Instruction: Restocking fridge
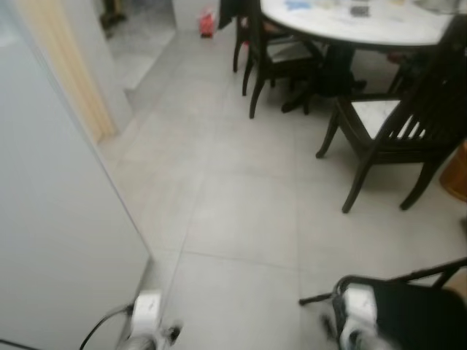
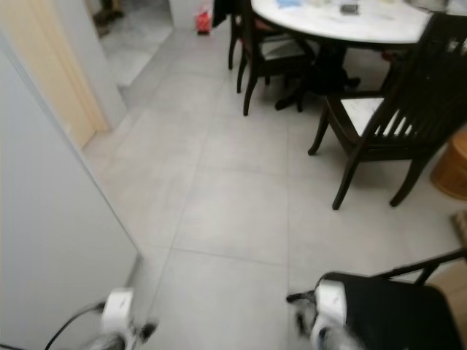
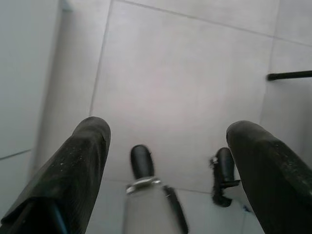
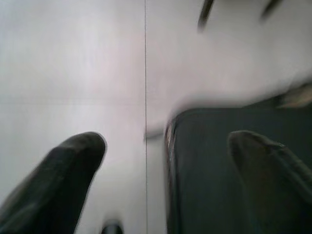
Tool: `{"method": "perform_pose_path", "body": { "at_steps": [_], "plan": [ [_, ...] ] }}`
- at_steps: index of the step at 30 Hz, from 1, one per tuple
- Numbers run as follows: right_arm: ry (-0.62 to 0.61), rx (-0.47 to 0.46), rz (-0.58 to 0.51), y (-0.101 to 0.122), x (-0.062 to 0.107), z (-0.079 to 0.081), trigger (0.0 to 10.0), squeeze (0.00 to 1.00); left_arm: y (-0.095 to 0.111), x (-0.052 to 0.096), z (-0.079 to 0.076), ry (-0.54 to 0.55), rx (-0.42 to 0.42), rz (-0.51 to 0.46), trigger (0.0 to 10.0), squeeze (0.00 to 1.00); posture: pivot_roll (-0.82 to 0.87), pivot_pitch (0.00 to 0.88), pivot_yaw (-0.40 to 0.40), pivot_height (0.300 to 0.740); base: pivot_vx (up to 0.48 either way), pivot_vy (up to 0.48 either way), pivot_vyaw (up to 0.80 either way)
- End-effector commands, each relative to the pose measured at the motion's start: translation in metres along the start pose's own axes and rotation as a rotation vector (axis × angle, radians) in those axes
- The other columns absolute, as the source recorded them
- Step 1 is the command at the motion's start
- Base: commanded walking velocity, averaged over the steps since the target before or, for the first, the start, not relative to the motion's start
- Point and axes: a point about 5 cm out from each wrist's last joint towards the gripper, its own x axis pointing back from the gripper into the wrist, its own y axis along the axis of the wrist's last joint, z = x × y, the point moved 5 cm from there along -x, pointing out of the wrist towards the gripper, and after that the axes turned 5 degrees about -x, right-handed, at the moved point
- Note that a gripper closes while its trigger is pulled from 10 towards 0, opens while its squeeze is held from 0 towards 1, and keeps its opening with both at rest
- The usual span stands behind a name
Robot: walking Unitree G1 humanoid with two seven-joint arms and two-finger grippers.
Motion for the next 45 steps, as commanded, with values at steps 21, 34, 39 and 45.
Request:
{"method": "perform_pose_path", "body": {
  "at_steps": [21, 34, 39, 45],
  "plan": [
    [-0.01, -0.068, 0.154, -0.049, 0.005, 0.01, 10.0, 0.0, -0.011, 0.005, 0.033, 0.084, -0.032, 0.028, 10.0, 0.0, -0.07, 0.0, 0.018, 0.74, 0.0, 0.0, 0.0],
    [-0.018, -0.076, 0.157, -0.048, 0.006, 0.006, 10.0, 0.0, -0.049, 0.011, 0.029, 0.083, -0.015, 0.113, 10.0, 0.0, -0.09, 0.0, -0.039, 0.74, 0.0, 0.0, 0.0],
    [-0.002, -0.052, 0.152, -0.046, 0.006, 0.006, 10.0, 0.0, -0.048, 0.011, 0.028, 0.087, 0.021, 0.092, 10.0, 0.0, -0.09, 0.0, -0.048, 0.74, 0.0, 0.0, 0.0],
    [-0.012, -0.02, 0.155, -0.047, 0.006, 0.003, 10.0, 0.0, -0.051, 0.011, 0.026, 0.083, 0.017, 0.102, 10.0, 0.0, -0.08, 0.0, -0.048, 0.74, 0.0, 0.0, 0.56]
  ]
}}
